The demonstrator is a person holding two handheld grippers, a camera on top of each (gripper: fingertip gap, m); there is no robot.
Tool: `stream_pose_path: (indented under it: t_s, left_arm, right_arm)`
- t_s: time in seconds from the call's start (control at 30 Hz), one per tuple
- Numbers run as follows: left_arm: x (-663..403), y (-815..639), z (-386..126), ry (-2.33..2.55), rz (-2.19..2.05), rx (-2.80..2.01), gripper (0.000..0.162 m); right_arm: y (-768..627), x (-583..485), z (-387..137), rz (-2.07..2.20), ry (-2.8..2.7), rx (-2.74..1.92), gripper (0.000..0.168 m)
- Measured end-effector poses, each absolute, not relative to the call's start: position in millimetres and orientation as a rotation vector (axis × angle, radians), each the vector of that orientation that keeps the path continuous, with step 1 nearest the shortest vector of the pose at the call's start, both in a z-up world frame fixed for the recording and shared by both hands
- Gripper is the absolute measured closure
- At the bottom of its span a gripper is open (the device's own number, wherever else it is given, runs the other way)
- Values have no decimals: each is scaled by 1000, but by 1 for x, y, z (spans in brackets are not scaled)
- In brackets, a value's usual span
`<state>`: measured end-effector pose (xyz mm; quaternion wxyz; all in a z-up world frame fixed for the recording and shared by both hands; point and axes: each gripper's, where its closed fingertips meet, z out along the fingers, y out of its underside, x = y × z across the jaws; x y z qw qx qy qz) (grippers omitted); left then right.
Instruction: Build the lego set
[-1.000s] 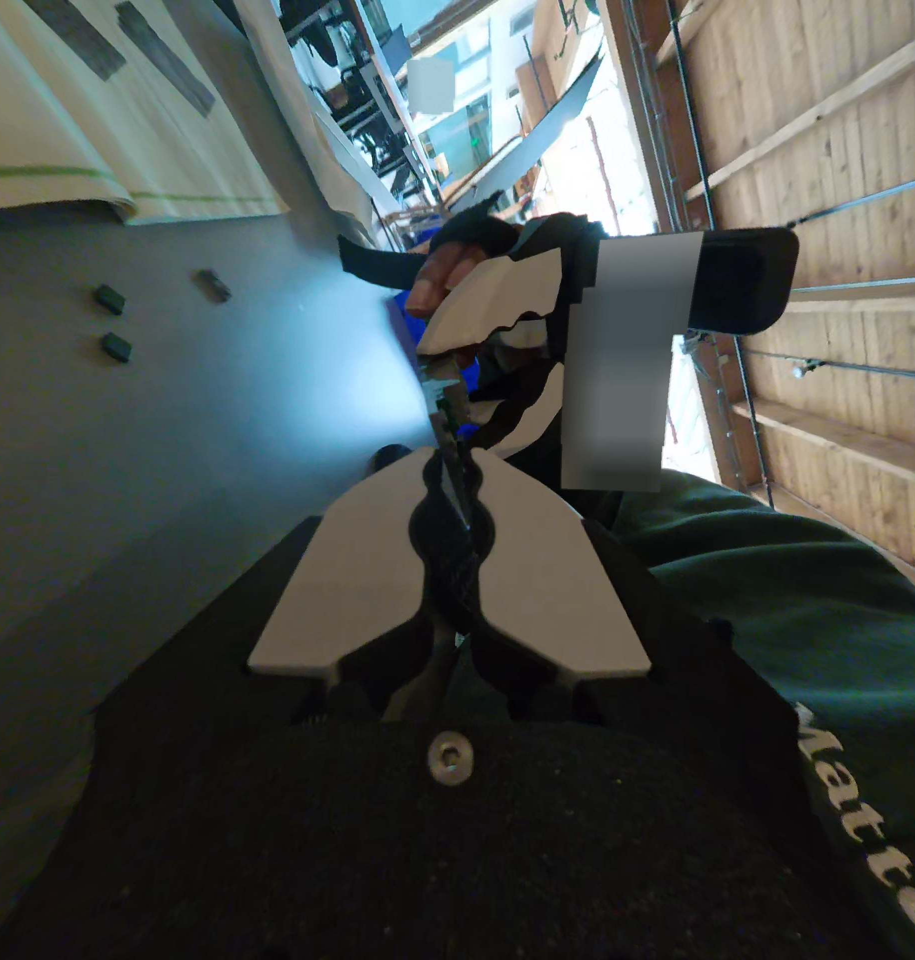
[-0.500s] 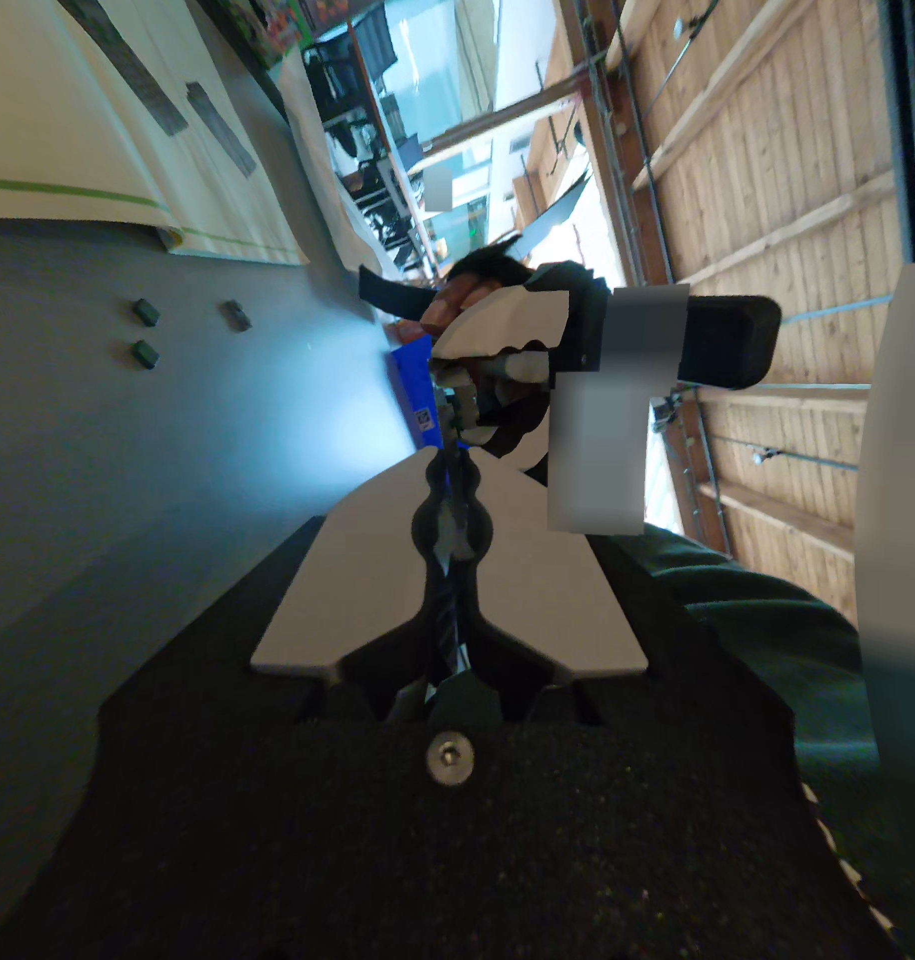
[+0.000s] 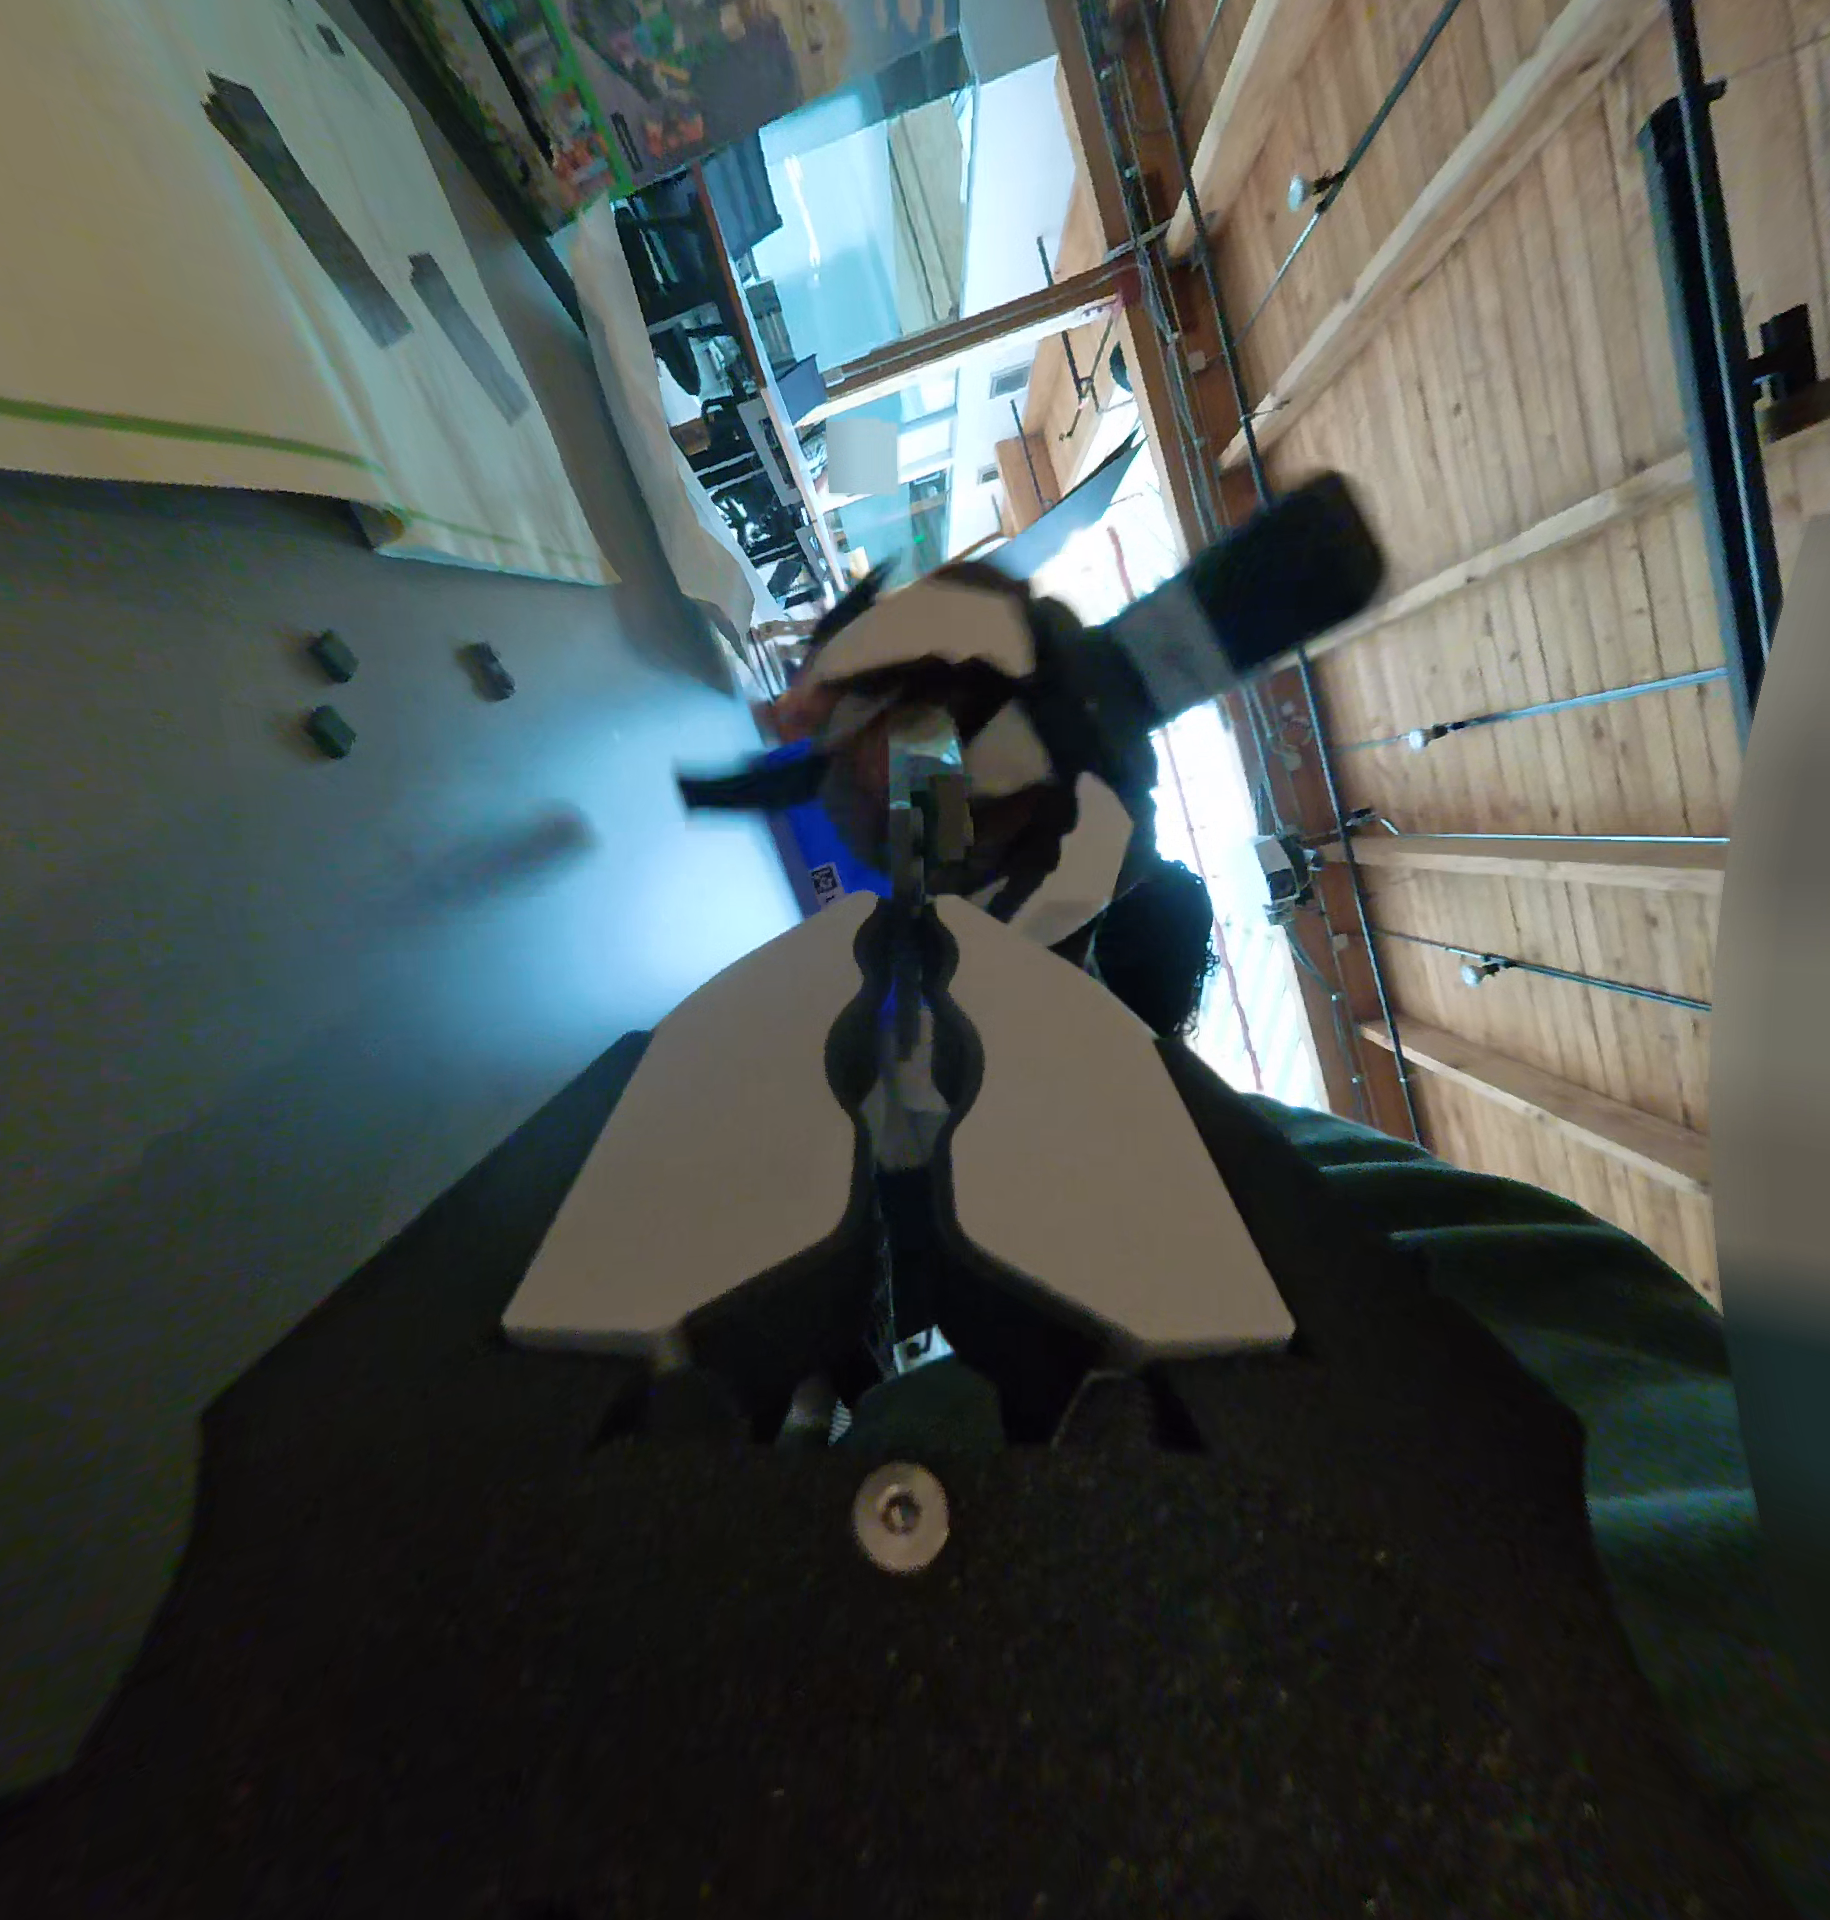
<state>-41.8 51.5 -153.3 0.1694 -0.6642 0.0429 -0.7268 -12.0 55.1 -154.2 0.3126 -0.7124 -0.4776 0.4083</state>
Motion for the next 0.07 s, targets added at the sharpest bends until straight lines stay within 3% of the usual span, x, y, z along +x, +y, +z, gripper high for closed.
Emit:
stream_pose_path:
  t_s: [0.07]
  left_arm:
    - [-43, 52, -153, 113, -2071, -1886, 157]
  right_arm:
    - [48, -17, -152, 1384, -972, -1961, 104]
